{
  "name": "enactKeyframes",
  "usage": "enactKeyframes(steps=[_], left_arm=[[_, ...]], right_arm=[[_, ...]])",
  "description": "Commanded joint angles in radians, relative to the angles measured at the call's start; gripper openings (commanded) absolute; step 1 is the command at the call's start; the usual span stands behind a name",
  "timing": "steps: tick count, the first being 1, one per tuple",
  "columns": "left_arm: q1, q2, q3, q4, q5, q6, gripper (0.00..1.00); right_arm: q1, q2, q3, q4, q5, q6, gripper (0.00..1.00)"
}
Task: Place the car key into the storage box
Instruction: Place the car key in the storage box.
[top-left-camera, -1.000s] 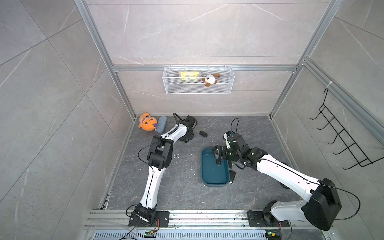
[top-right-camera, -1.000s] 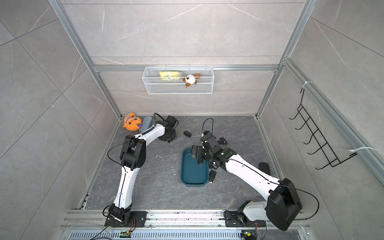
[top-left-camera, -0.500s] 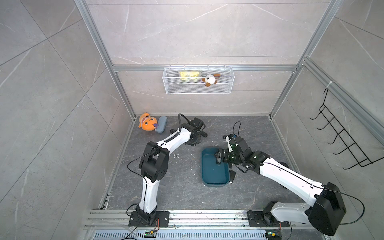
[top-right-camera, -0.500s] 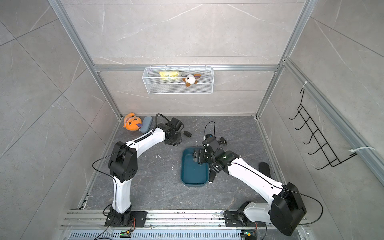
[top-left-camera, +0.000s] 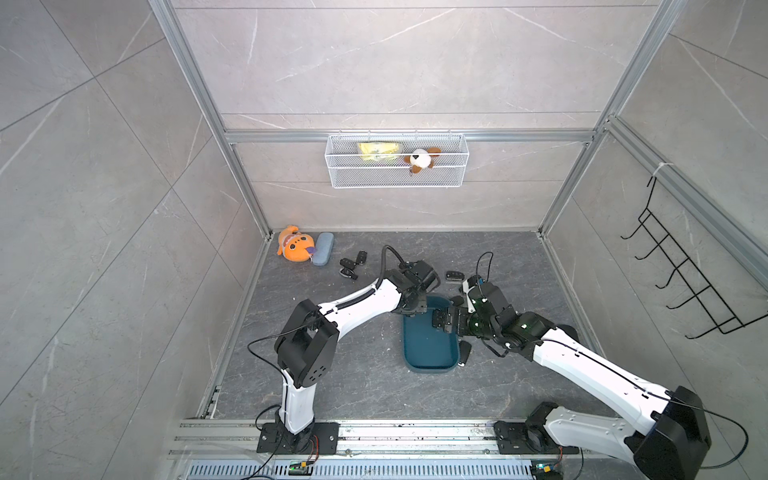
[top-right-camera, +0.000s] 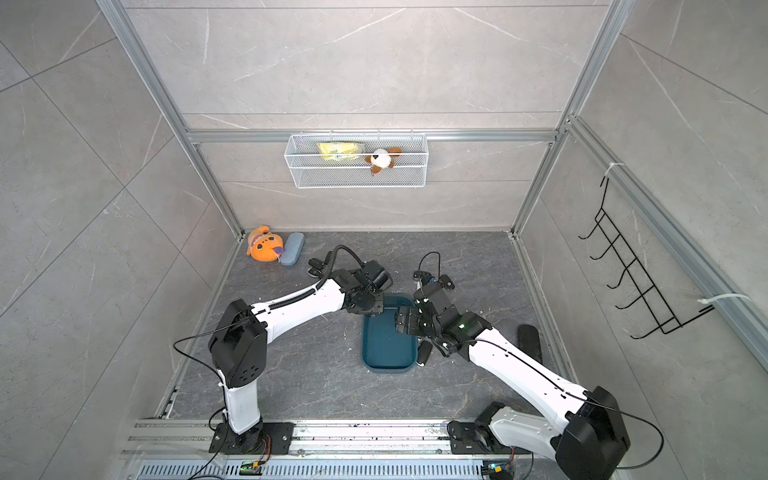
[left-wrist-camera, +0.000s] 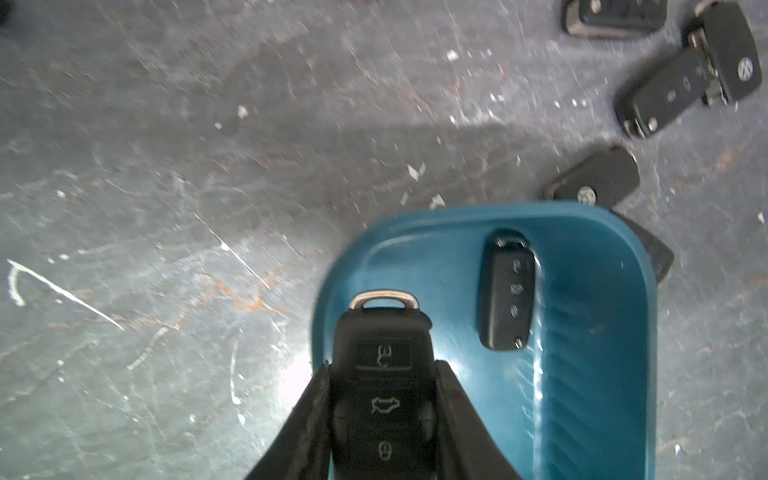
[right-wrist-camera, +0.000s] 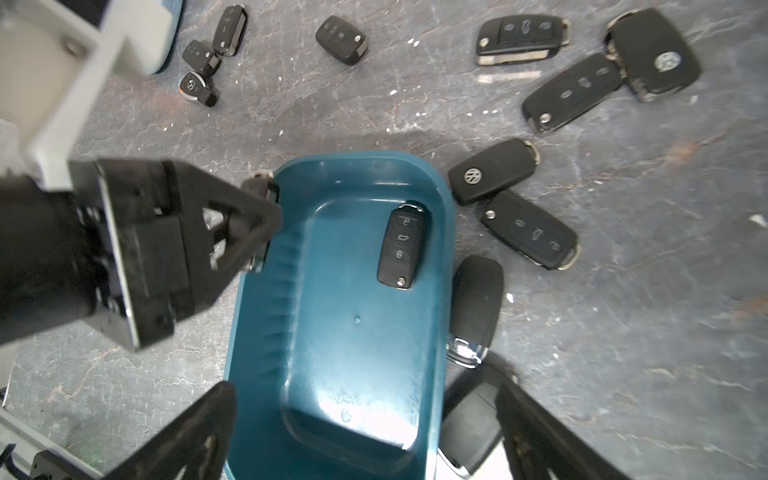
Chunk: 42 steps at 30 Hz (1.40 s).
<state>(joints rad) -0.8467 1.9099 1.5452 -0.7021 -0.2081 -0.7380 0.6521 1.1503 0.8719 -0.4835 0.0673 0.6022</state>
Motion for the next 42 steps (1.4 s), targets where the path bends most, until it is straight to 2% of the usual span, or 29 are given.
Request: enactKeyframes(steps=[1,18,30,38,42], left_arm=[[-0.019,-0.006,0.009,0.024,-0.002,-0.037,0.3],[-0.044,0.21,0.146,0.047,0.067,-0.01,0.3],[-0.044,0.299,0.213,0.041,0.088,-0.013,0.31],[-0.044,0.308,0.223,0.044,0.106,-0.02,0.36],[-0.044,0.298,0.216,0.045,0.11,-0.018,0.43]], right_arm=[[-0.003,-0.046,-0.014,-0.059,0.051,0.002,1.0],[-0.003,-0.115,-0.036,-0.119,0.081,0.018,0.99],[-0.003,-0.119,-0.036,-0.135,0.096,0.015,1.0],[-0.003,-0.113,-0.037,-0.135,0.1,0.017,1.0],[-0.002,-0.109,-0.037,-0.133,0.101,0.018,1.0]])
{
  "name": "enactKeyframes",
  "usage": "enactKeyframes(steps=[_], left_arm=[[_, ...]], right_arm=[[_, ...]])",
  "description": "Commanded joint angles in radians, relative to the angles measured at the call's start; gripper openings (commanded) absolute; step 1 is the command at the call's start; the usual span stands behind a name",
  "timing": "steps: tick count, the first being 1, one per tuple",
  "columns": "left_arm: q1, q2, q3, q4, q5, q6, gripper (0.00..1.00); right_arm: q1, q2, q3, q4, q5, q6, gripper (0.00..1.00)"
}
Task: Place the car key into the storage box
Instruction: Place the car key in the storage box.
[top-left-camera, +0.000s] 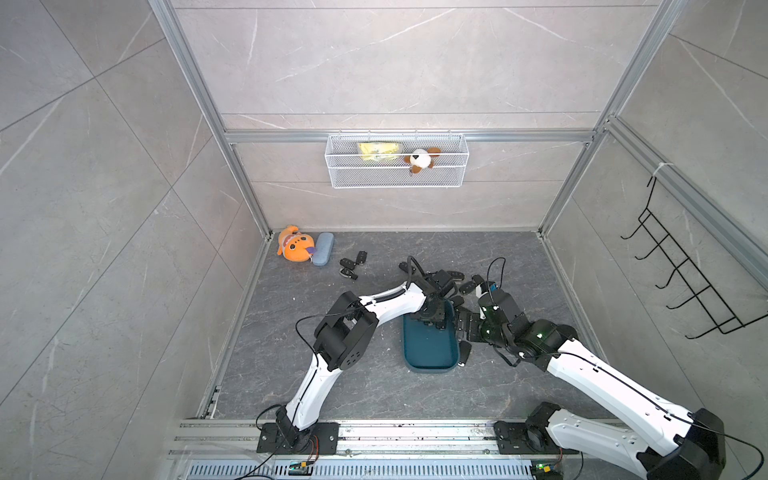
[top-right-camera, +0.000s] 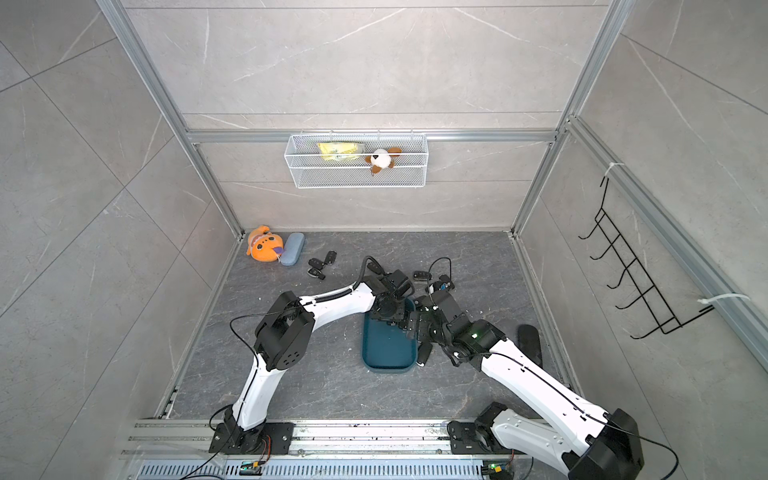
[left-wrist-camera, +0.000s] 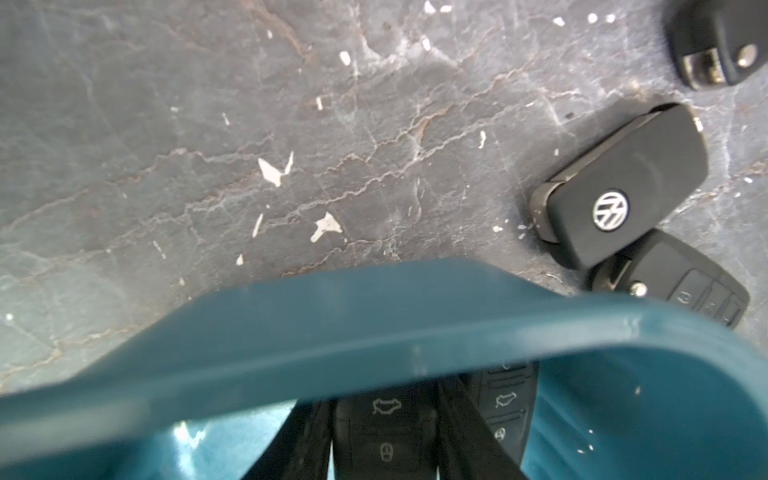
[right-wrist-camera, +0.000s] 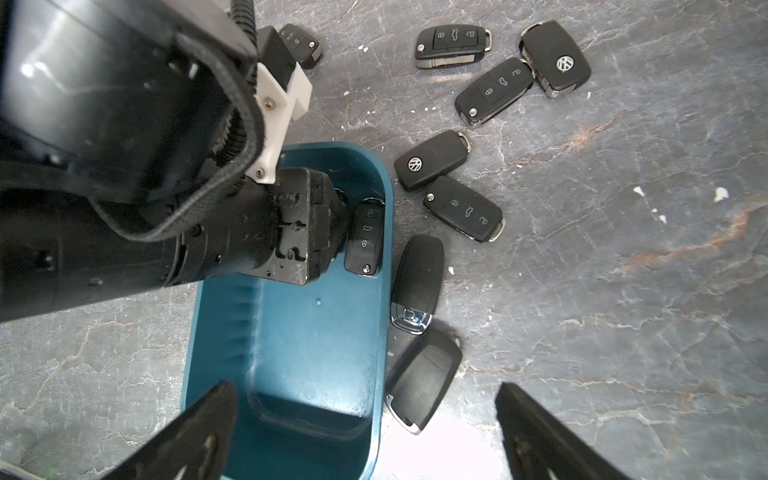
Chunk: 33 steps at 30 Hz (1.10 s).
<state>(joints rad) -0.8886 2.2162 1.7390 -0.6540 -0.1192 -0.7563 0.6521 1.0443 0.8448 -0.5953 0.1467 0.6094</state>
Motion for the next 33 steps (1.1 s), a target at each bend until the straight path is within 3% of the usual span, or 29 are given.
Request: enactKeyframes(steps=[1,17,25,33], left_arm=[[-0.001,-0.01,0.021,0.0,0.025,0.0,0.44],[-0.002,-0.098,-0.032,-0.005,0.013,-0.009,0.52],[-0.001,-0.19,-0.063,-0.024,-0.008,0.007,0.66],[0.004,-0.315,-0.108,-0.047,-0.037,0.043,0.86]], right_arm=[[-0.002,-0.001,-0.009,-0.022,0.022,0.012,1.0],[-0.003,-0.005,-0.005,-0.022,0.084,-0.001,1.0],[-0.024,0.049,0.038,-0.025,0.143,-0.056,1.0],[-0.086,0.176,0.063,0.012,0.112,-0.093,0.9]])
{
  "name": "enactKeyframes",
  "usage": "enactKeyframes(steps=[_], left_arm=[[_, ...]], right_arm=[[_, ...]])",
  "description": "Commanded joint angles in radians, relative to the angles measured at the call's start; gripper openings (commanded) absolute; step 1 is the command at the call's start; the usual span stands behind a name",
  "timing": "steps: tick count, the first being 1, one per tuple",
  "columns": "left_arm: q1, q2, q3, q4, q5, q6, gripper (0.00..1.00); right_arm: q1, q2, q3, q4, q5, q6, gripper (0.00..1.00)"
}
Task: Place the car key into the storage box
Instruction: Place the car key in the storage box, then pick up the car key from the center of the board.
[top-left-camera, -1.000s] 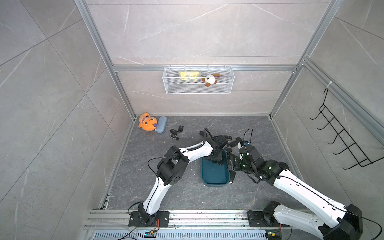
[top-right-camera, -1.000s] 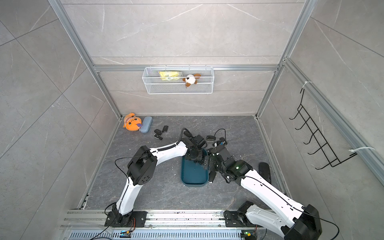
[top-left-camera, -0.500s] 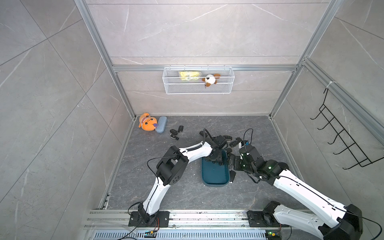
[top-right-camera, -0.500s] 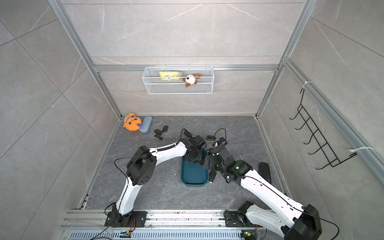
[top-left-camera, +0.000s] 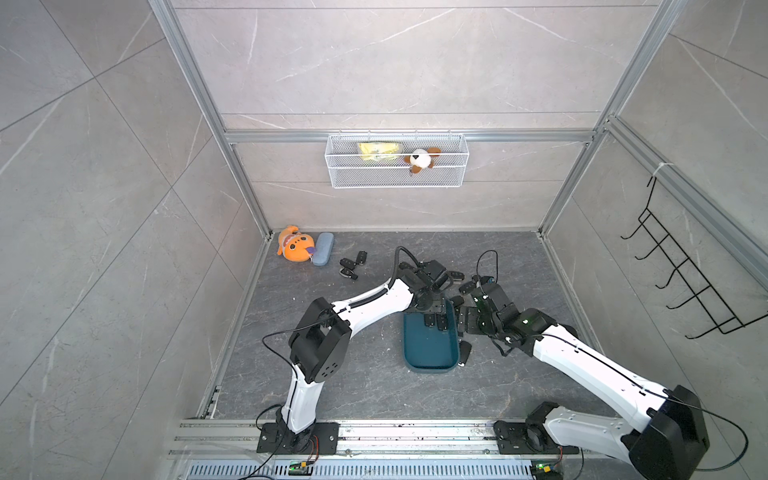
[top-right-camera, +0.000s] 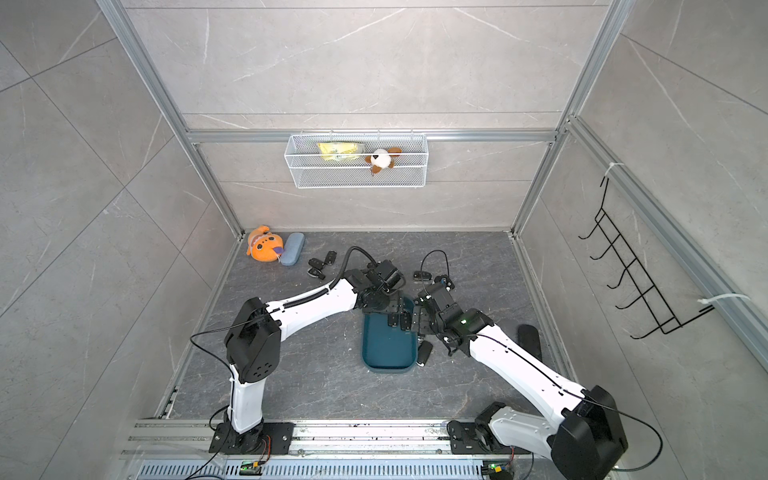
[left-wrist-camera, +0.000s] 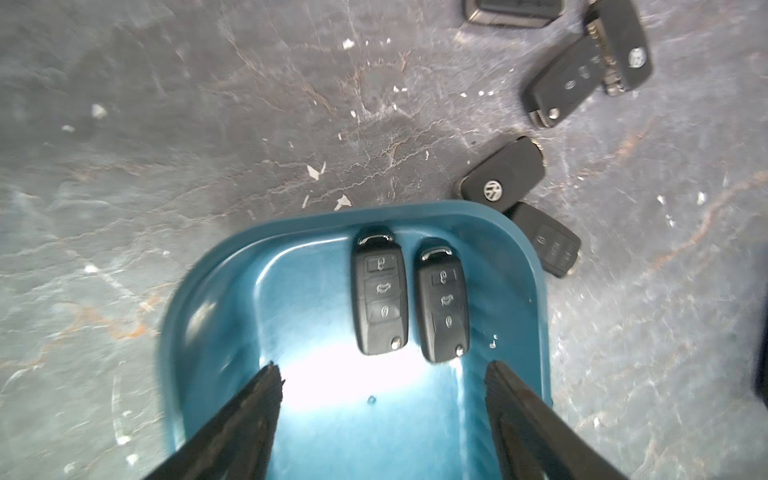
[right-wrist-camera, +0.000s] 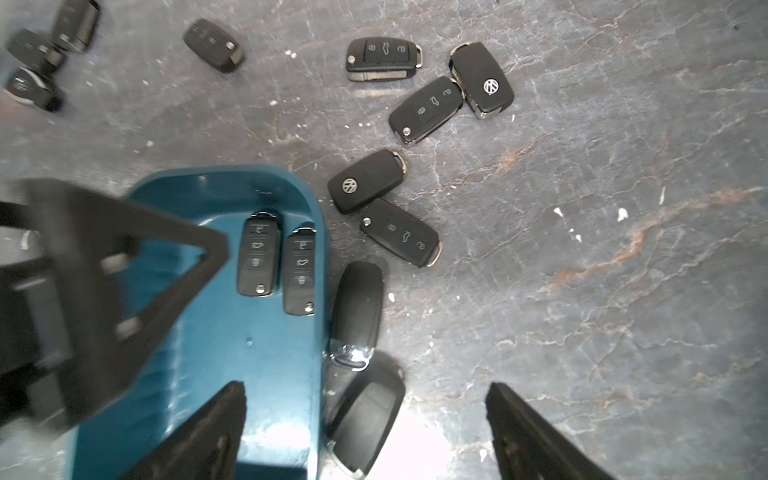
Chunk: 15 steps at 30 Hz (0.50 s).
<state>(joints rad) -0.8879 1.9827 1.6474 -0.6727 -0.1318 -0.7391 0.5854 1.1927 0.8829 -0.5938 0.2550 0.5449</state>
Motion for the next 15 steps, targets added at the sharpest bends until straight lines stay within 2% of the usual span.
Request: enactKeyframes(steps=[1,4,15], left_arm=[[0.005,-0.097,-0.024,-0.03,-0.029,0.029,0.91],[0.011,-0.145,-0.047,-0.034,-0.045,0.039,1.0],[0.049,-0.282,-0.163,0.01,-0.073,0.058,1.0]], right_arm=[[-0.029,0.039,0.025,0.017,-0.004,-0.034,0.89],[-0.066,0.083,0.027,0.035,-0.037,-0.047,0.86],[-0.219,0.271,0.047,0.094,-0.184,-0.092,0.8]])
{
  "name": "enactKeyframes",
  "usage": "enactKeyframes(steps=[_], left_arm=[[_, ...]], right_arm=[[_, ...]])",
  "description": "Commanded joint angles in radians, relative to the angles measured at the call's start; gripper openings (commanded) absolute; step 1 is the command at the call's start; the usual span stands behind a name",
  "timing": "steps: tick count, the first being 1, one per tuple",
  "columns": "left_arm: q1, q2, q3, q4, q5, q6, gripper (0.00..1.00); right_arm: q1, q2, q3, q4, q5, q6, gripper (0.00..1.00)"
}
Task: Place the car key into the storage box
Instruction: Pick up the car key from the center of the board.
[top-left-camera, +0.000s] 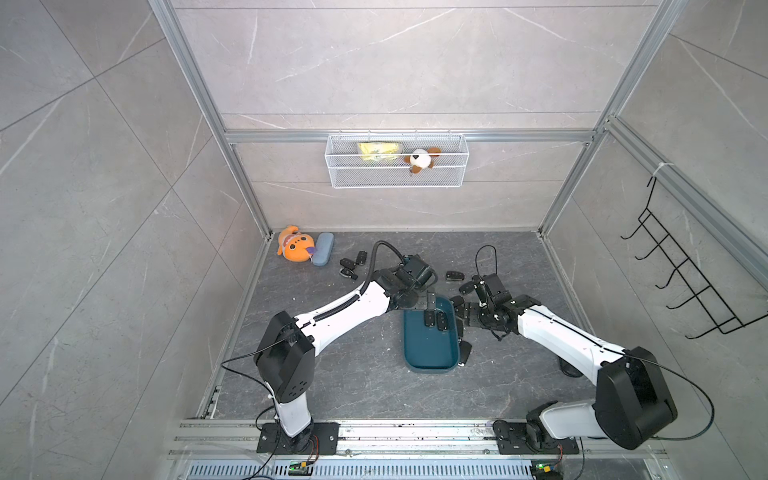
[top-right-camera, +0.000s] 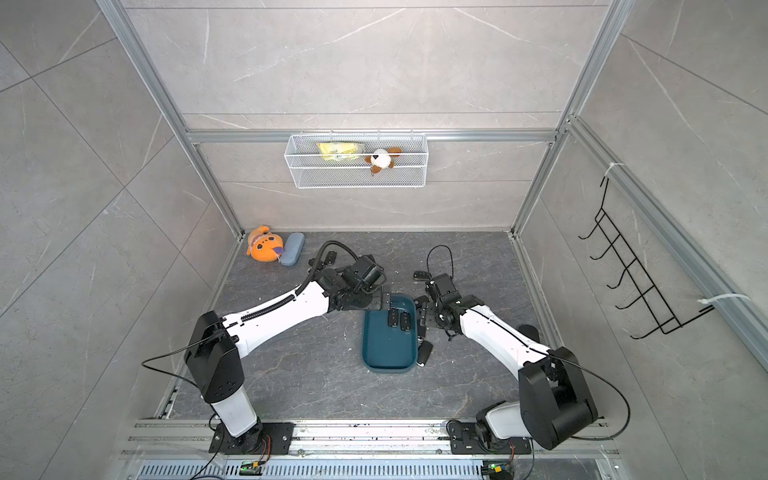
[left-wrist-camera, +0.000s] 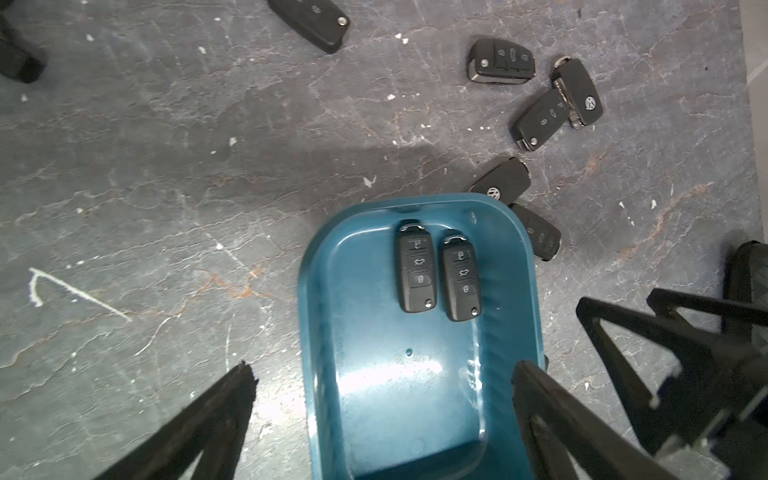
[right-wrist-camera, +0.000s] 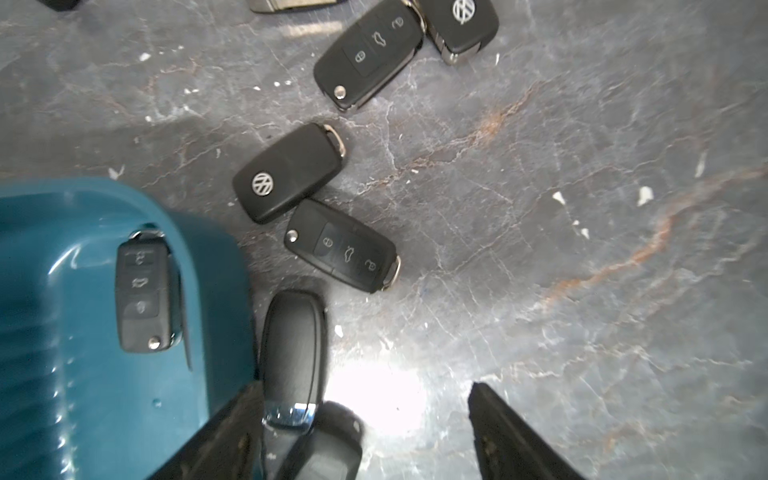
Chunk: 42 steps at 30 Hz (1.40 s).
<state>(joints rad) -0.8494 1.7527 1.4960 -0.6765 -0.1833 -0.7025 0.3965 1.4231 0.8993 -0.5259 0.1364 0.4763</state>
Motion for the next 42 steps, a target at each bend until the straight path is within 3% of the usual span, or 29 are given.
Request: enactKeyframes(steps=[1,15,25,33,42], left_arm=[[0.011,-0.059,-0.017,0.015,-0.025,0.026,1.0],[0.042,-0.106,-0.058,0.027,-0.036,0.041,1.0],[0.055,-0.102,-0.061,0.032,-0.027,0.041,1.0],[0.059,-0.102,-0.062,0.031,-0.027,0.041,1.0],[0.065,-0.096,-0.062,0.037,-0.023,0.043,1.0]], right_arm=[[-0.047,0.063,0.038,0.027,-0.078,-0.025,0.8],[-0.073,0.296,0.151,0.016,-0.053,-0.085,0.87],[-0.073,0.397,0.212,0.017,-0.031,-0.099,0.85],[-0.073,0.433,0.234,0.009,-0.044,-0.092,0.69],[-0.073,0.401,0.176,0.018,-0.083,-0.046,0.4]])
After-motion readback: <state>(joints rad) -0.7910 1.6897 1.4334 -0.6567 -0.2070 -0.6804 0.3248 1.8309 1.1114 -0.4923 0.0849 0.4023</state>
